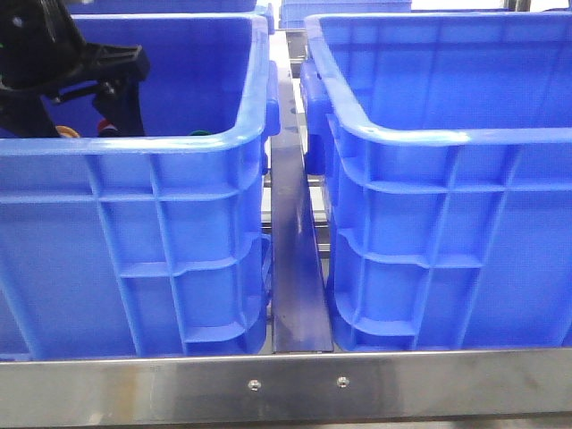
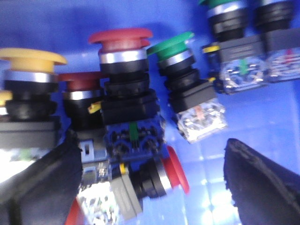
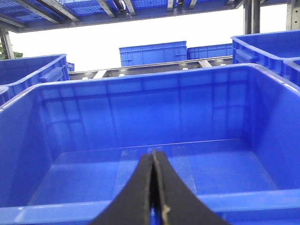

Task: Pick red and yellow buttons and place in box
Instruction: 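Reach the left gripper into the button bin and grasp a red-capped button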

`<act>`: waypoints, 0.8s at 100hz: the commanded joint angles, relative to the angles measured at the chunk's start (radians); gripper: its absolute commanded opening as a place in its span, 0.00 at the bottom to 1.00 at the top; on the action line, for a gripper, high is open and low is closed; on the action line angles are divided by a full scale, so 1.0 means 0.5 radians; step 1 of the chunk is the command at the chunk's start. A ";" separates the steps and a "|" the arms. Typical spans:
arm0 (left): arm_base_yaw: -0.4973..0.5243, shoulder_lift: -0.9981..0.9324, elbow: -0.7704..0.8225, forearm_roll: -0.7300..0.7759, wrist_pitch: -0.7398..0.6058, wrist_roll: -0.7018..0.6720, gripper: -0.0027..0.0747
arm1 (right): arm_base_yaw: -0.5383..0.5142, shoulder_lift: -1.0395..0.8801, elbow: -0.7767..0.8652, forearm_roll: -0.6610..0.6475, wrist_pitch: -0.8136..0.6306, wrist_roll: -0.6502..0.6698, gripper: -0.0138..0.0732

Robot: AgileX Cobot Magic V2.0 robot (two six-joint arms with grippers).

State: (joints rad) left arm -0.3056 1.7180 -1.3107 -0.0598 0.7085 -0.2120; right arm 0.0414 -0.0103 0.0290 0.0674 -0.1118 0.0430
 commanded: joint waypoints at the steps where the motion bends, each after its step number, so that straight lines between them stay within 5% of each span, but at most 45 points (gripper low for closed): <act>1: -0.007 -0.048 -0.074 -0.002 -0.105 -0.024 0.78 | 0.001 -0.042 -0.032 -0.016 -0.171 0.003 0.05; 30: -0.007 0.010 -0.083 0.000 -0.174 -0.024 0.77 | 0.001 -0.042 -0.032 -0.016 -0.171 0.003 0.05; 80: -0.007 0.051 -0.083 0.011 -0.147 -0.024 0.46 | 0.001 -0.042 -0.032 -0.016 -0.171 0.003 0.05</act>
State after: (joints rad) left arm -0.3056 1.7861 -1.3208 -0.0544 0.6657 -0.2143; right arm 0.0414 -0.0103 0.0290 0.0674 -0.1118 0.0430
